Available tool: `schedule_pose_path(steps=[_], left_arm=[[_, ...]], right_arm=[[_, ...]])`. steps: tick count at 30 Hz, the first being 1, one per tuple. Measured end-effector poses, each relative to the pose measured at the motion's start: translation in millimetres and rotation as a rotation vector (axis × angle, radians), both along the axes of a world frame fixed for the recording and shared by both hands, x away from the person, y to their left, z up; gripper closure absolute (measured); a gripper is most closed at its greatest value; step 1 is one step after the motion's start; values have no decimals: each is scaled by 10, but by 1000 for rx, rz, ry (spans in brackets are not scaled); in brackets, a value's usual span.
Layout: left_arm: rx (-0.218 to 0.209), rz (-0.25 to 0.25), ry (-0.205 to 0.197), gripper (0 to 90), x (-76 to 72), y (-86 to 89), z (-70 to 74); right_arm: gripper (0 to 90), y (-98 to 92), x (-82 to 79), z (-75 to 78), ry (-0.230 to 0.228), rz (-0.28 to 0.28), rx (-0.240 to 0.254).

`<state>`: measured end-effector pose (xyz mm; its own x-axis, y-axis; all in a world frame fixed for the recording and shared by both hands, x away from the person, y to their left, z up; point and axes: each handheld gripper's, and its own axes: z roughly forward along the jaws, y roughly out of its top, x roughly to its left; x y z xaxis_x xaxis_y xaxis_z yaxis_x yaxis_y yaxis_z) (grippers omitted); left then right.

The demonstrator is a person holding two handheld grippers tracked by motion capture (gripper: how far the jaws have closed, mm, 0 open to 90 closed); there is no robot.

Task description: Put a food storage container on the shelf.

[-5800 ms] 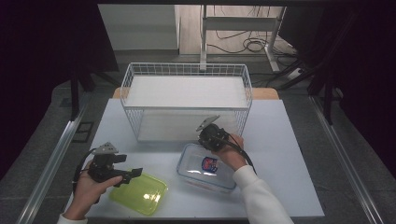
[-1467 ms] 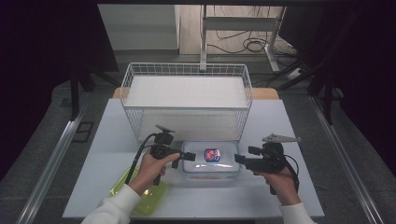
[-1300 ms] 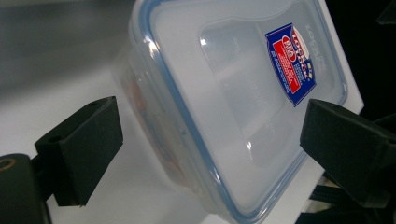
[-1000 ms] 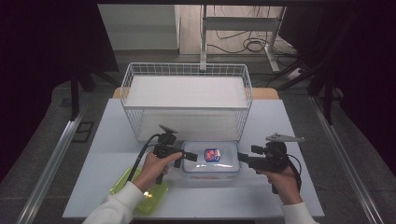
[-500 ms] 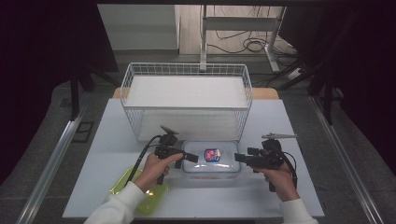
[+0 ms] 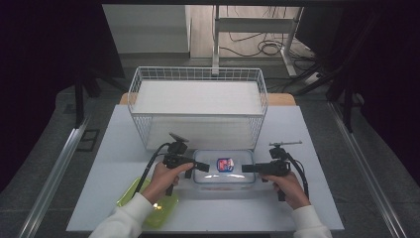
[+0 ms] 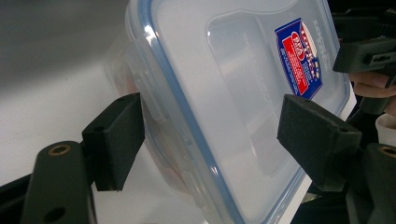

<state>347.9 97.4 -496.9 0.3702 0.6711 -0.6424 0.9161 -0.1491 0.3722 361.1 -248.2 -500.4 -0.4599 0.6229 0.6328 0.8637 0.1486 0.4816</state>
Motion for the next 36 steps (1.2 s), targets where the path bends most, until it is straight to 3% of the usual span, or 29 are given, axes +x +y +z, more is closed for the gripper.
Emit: schedule_pose_path(steps=[3,7,15,22,32,36], left_arm=[[-4,31,-17,285,-2,17,26],[-1,30,-19,312,1,29,31],[-3,29,-17,339,-5,49,44],[-6,43,-20,371,-32,56,74],[-19,16,-62,440,-99,109,136],[-23,8,-70,455,-110,121,144]], right_arm=[[262,-24,8,-10,33,-12,19],[337,-80,2,8,46,-25,42],[391,-137,4,-14,73,-54,85],[416,-155,-18,-3,65,-61,97],[475,-211,-98,19,41,-73,131],[476,-210,-146,44,14,-68,119]])
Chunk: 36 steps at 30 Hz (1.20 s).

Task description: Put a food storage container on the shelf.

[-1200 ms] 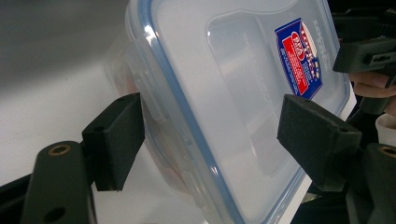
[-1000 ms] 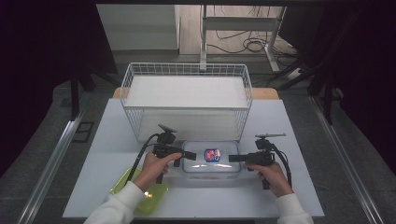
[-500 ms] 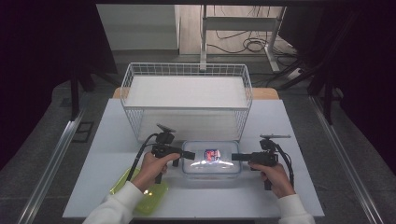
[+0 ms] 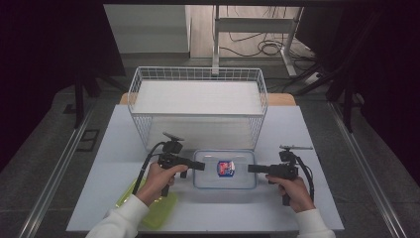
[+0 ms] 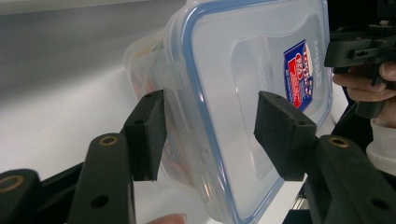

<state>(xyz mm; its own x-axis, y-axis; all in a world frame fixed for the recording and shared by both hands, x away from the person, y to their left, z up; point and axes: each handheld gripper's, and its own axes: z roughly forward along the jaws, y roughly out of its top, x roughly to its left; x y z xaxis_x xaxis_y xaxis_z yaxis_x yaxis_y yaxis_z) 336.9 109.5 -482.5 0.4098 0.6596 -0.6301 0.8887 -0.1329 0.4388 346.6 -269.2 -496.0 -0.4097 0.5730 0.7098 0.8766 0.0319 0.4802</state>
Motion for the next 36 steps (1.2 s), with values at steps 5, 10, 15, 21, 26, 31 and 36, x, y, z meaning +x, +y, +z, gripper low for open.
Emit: schedule_pose_path(steps=[5,10,15,21,26,31,36], left_arm=[[-15,-7,-20,480,-28,21,24],[-35,-17,-37,506,-50,35,54],[-51,-22,-56,528,-66,41,80],[-36,-26,-71,530,-94,42,103],[-33,-19,-96,531,-125,38,133],[-48,-18,-122,531,-153,49,202],[-58,-19,-147,532,-193,94,289]], right_arm=[[483,-20,-31,3,-7,-2,13],[486,-50,-54,-3,-4,-5,32],[491,-76,-65,-11,1,-7,50],[507,-98,-88,-10,-17,-9,68],[509,-102,-89,-2,-26,-9,81],[513,-108,-119,82,-60,-19,86],[517,-70,-160,225,-106,-13,87]])
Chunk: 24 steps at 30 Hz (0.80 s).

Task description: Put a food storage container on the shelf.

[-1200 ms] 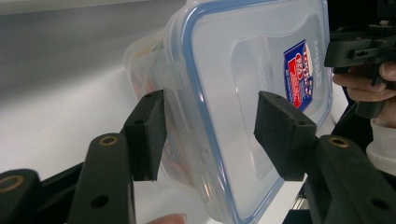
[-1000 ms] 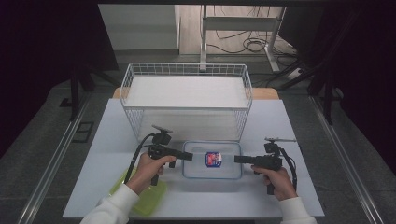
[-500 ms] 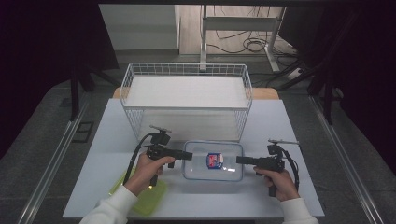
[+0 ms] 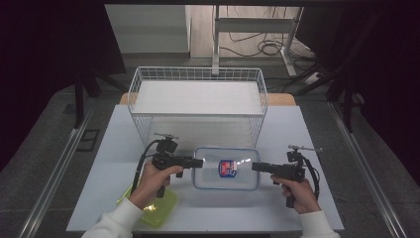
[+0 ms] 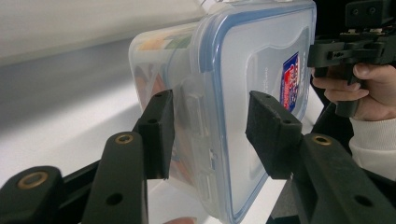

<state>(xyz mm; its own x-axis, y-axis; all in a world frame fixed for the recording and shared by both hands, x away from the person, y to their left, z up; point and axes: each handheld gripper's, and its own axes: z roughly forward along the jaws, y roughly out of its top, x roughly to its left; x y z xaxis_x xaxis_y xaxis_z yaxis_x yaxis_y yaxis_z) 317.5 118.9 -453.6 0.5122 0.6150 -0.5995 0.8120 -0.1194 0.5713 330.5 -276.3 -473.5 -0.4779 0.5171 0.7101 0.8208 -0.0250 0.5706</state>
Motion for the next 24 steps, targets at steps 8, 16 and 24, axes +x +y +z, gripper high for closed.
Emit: schedule_pose_path(steps=[8,16,24], left_arm=[[-20,21,-43,532,-69,141,158],[-26,30,-90,534,-98,243,346],[-28,41,-146,536,-105,348,604]], right_arm=[[518,129,-6,213,-60,15,-16],[518,235,6,419,-107,27,-23],[517,338,54,682,-162,43,-28]])
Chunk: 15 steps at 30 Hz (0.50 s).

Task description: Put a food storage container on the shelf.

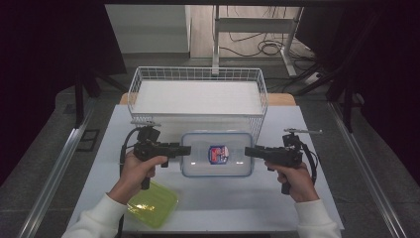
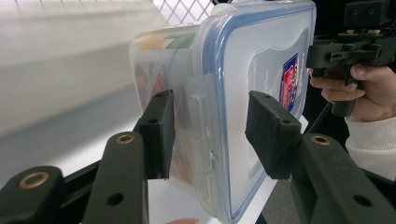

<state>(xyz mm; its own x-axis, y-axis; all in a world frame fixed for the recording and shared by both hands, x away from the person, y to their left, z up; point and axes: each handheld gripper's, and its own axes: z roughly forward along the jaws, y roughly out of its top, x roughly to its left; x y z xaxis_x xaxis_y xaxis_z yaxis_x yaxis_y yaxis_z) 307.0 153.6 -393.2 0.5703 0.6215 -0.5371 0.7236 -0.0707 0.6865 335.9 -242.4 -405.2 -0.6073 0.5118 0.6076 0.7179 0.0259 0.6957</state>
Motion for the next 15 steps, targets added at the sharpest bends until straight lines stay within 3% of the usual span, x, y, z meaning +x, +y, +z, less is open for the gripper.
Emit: schedule_pose_path(steps=[4,8,15], left_arm=[[1,6,-21,536,10,45,117],[-1,10,-59,537,50,135,285],[-12,19,-85,539,125,244,479]], right_arm=[[517,39,31,94,-15,3,3],[517,133,98,296,-52,11,2],[515,245,191,506,-90,17,-7]])
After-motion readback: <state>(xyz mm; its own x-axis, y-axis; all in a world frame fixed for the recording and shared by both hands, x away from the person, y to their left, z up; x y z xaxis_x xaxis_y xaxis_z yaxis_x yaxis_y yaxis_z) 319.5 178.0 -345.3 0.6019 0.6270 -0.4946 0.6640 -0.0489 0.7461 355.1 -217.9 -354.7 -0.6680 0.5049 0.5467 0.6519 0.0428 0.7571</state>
